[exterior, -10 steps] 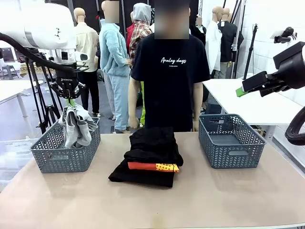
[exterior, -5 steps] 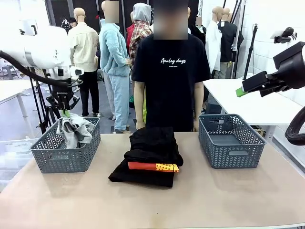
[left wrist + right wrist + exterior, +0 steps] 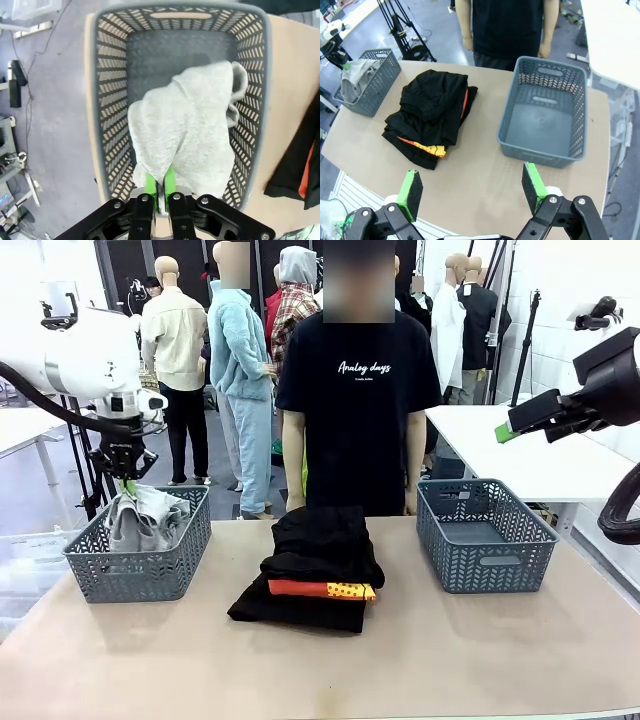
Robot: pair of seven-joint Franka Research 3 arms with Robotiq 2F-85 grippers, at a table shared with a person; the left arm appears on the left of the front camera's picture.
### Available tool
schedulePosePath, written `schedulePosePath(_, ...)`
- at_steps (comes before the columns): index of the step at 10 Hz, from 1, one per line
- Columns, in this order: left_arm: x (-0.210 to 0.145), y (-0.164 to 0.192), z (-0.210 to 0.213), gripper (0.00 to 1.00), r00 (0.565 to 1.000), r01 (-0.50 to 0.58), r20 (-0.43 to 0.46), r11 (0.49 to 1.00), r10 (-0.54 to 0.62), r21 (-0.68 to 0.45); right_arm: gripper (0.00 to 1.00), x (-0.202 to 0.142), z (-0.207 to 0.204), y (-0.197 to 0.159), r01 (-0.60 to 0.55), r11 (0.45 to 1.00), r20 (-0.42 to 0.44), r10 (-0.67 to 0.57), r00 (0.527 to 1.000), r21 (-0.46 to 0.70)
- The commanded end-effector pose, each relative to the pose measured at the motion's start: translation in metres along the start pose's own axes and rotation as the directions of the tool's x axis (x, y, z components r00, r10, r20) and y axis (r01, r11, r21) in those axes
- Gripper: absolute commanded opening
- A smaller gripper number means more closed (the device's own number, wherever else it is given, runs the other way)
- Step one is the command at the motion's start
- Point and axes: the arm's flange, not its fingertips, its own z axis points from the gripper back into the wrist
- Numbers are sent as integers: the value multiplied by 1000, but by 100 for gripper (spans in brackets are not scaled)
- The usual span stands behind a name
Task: Sort the tops and bottoms.
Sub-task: Sort the clothes according to human instructions.
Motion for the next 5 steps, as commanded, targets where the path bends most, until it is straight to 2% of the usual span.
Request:
schedulePosePath(1,-3,-1,-18,0,999,27,-19,999,-28,-40,100,0,-1,0,0,1000,-5,0,1000,10)
schedulePosePath(5,-6,-7,2,76,999,47,12,999,-47,-14,100,0,-1,0,0,1000,-5,0,1000,10)
